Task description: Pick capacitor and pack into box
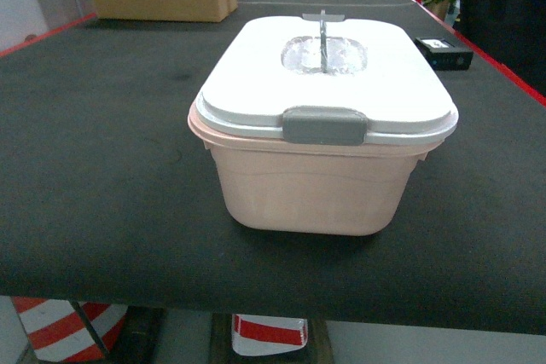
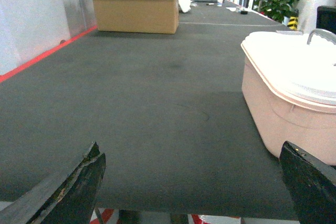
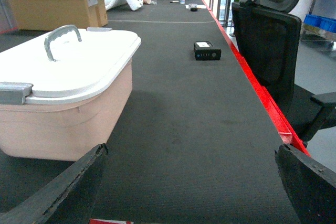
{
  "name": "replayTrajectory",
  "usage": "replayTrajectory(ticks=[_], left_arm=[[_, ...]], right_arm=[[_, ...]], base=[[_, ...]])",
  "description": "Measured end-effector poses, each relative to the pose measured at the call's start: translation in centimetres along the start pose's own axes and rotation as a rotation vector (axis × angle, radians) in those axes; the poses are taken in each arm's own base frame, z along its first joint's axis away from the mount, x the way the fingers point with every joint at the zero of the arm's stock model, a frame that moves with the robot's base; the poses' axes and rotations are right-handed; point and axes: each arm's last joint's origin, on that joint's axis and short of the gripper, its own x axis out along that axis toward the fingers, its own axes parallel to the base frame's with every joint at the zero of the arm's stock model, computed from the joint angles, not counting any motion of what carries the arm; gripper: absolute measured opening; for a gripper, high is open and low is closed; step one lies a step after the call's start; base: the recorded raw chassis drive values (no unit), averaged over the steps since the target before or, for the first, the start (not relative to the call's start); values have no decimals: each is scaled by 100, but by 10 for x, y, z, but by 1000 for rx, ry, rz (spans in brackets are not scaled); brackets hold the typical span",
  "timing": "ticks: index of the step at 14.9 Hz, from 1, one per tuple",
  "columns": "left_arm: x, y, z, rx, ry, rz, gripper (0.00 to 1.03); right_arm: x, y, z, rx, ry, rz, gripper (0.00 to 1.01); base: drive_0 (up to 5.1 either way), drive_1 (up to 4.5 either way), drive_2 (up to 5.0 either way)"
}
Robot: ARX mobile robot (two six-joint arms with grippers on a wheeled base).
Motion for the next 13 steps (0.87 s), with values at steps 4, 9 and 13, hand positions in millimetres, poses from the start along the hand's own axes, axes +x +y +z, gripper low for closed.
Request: replayTrajectory(ticks=[4, 9, 13], left_arm=[[0, 0, 0, 0, 0, 0, 98], [0, 0, 0, 0, 0, 0, 98], [0, 0, 0, 0, 0, 0, 98]], right_arm=[[0, 0, 0, 0, 0, 0, 98], [0, 0, 0, 0, 0, 0, 98], [0, 0, 0, 0, 0, 0, 98]], base=[[0, 0, 0], [0, 0, 0], [0, 0, 0]])
